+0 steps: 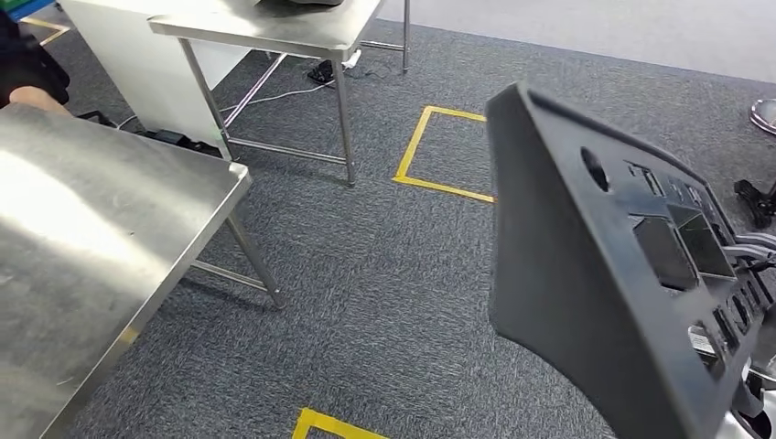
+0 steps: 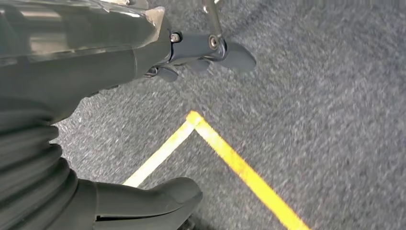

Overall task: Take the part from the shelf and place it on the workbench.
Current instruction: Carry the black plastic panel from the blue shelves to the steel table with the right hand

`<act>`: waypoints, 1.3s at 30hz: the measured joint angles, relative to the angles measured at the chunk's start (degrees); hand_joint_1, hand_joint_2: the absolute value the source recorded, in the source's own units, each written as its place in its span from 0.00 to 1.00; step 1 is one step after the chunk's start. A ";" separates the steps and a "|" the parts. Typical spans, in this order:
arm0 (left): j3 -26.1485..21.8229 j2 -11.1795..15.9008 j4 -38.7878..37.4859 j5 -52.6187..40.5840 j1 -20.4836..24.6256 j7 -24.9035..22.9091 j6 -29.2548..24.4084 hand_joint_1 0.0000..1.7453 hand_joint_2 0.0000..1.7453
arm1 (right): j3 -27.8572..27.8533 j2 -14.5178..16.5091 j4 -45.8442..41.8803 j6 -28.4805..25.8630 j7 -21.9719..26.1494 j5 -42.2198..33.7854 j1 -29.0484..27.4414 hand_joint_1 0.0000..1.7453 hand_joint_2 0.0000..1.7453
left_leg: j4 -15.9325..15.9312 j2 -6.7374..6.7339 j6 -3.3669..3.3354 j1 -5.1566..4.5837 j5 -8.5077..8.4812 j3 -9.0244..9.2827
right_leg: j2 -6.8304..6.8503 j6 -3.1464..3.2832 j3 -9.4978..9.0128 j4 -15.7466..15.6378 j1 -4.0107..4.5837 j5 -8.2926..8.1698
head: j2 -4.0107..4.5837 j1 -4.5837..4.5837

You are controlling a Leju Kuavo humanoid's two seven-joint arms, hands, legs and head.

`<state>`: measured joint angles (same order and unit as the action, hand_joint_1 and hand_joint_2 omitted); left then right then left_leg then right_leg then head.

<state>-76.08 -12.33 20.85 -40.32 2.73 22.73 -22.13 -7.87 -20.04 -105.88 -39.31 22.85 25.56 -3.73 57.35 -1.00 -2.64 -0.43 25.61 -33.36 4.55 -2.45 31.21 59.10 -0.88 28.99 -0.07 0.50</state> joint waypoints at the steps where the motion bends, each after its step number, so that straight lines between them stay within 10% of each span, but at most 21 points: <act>1: 0.01 0.12 -0.01 -0.16 0.03 0.09 0.19 0.00 1.00 | -0.31 -0.31 -0.13 -0.13 -0.04 0.00 -0.37 1.00 1.00 | -0.33 0.45 -0.34 0.18 -0.22 0.28 | -1.44 0.09 1.04 2.28 -0.04 1.15 | 0.00 -0.11; 5: 0.16 0.49 -0.50 -0.79 0.06 0.62 0.92 0.00 1.00 | -2.18 -1.43 -1.05 -0.44 -0.25 -0.34 -2.77 1.00 1.00 | -0.39 2.99 -0.69 0.26 -0.29 0.36 | -4.31 0.28 7.76 15.27 -0.20 5.60 | 0.00 -0.38; 9: 0.26 0.93 -1.27 -1.28 0.05 1.20 1.36 0.00 1.00 | -4.17 -3.06 -3.11 -0.36 -0.44 -0.33 -3.18 1.00 1.00 | 0.31 5.74 -0.08 0.43 0.05 0.35 | -6.35 -2.04 2.96 3.87 -0.94 0.19 | 0.00 -0.50; 13: 0.27 1.43 -2.07 -1.62 0.11 1.45 1.49 0.00 1.00 | -4.29 -4.84 -4.36 1.58 -1.62 2.08 -0.15 1.00 1.00 | 0.94 7.45 1.20 0.38 0.31 -0.43 | -6.85 -0.55 0.74 -0.48 -0.89 -1.53 | 0.00 -0.52; 16: 0.27 1.59 -2.65 -1.62 0.24 1.62 1.37 0.00 1.00 | -2.99 -6.00 -4.35 3.15 -2.42 4.59 4.18 1.00 1.00 | 3.71 5.26 1.84 0.49 2.11 -1.78 | -5.44 0.57 0.71 -0.63 -1.11 -1.76 | 0.00 -0.22; 19: 0.31 1.57 -3.19 -1.67 0.63 1.98 1.38 0.00 1.00 | -0.51 -7.05 -3.89 3.90 -3.22 6.17 8.72 1.00 1.00 | 14.53 1.77 2.29 0.58 7.30 -7.44 | -3.68 1.27 0.79 -0.64 -0.67 -1.66 | 0.00 0.22; 21: 0.33 1.57 -3.44 -1.74 0.71 2.08 1.43 0.00 1.00 | 1.23 -7.53 -3.42 4.26 -3.77 6.64 11.48 1.00 1.00 | 17.42 1.37 2.21 0.61 7.30 -9.19 | -2.37 1.39 0.74 -0.63 -0.42 -1.56 | 0.00 0.22; 25: 0.45 1.79 -3.73 -2.13 0.89 2.10 1.52 0.00 1.00 | 3.94 -8.09 -2.83 4.73 -4.71 7.52 15.65 1.00 1.00 | 4.42 -1.41 1.36 0.13 0.71 -2.70 | -0.06 1.38 0.29 -0.59 0.04 -1.19 | 0.00 0.20; 29: 0.77 1.92 -4.02 -2.56 1.16 2.12 1.60 0.00 1.00 | 6.17 -8.35 -2.58 4.82 -5.55 8.74 18.30 1.00 1.00 | 1.32 -0.95 0.30 -0.37 -0.11 -1.53 | 1.77 0.48 0.14 -0.58 0.39 -0.73 | 0.00 0.14; 36: 1.50 2.11 -4.77 -3.28 1.38 2.21 2.24 0.00 1.00 | 8.35 -8.86 -2.25 4.81 -6.51 10.01 19.77 1.00 1.00 | 0.35 3.36 -0.92 0.16 -0.81 -0.74 | -4.23 0.22 8.49 15.65 -0.05 5.04 | 0.00 -0.36; 39: 1.90 2.16 -5.11 -3.64 1.37 2.21 2.46 0.00 1.00 | 9.20 -9.16 -2.21 4.84 -7.10 10.64 20.02 1.00 1.00 | 0.76 5.57 -0.46 0.51 -0.59 -0.69 | -5.36 -1.87 4.90 6.61 -0.86 0.54 | 0.00 -0.41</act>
<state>-74.19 -10.17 15.74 -43.97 4.10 24.94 -19.67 1.33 -29.20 -108.09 -34.47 15.74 36.19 16.29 58.11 4.57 -3.09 0.08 25.02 -34.06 -0.81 -4.31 36.11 65.71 -1.74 29.52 -0.07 0.09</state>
